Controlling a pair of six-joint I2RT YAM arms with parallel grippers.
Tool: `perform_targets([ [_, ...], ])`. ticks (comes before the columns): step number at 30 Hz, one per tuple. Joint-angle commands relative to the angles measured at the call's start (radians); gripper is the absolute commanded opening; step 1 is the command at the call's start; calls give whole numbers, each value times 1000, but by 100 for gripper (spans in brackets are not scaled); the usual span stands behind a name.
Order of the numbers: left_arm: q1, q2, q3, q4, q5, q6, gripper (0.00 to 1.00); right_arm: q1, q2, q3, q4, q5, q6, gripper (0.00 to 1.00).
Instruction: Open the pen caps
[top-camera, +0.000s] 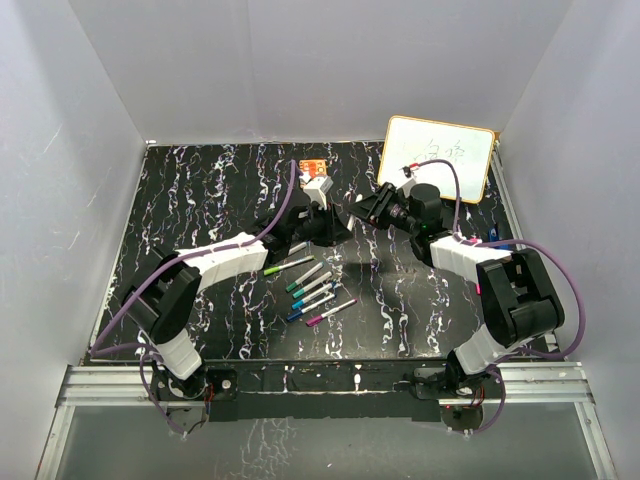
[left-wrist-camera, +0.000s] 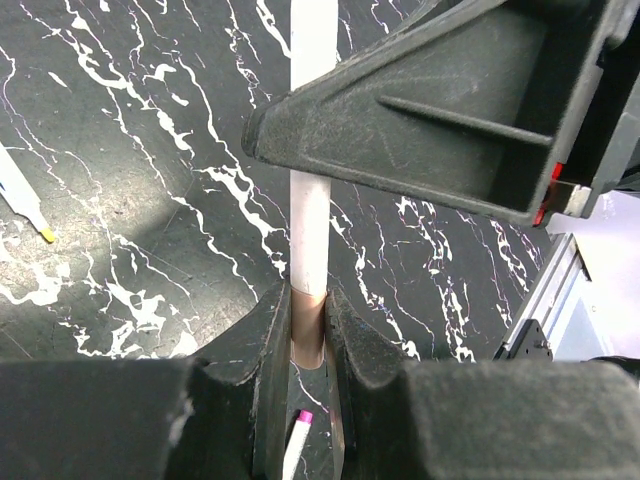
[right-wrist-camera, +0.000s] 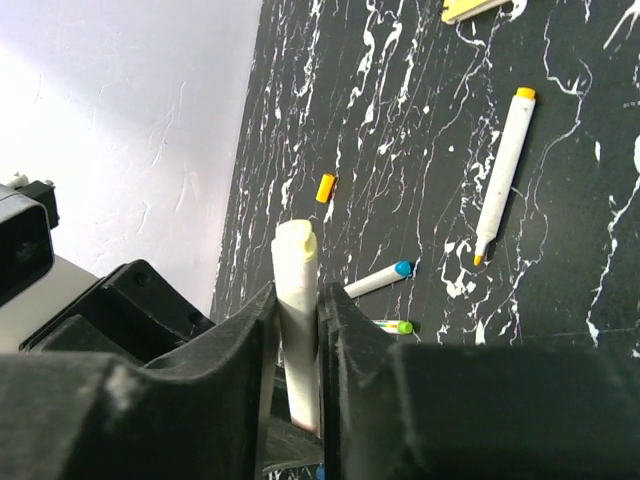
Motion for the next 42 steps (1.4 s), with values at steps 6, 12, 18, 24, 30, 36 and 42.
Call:
perform_targets([
  [6,-2,1,29,18,9,-9,0,1,4,-11,43,4,-13,0],
  [12,-2,-7,8,27,29,-23,0,0,-27,-7,22,135,-30,0],
  [18,-3,-47,-72,45,77,-63,0,-10,-9,80,-13,196,-65,0],
  [24,-3,-145,-202,50,74,-93,0,-15,25,189,-10,198,-83,0],
  [30,-4,-239,-274,35,63,-110,0,-16,42,245,-8,199,-90,0],
  [36,-4,-302,-293,-16,27,-92,0,-15,23,233,3,198,-93,0],
  [42,5,-287,-153,-246,-150,29,0,-16,-38,220,-88,199,-158,0],
])
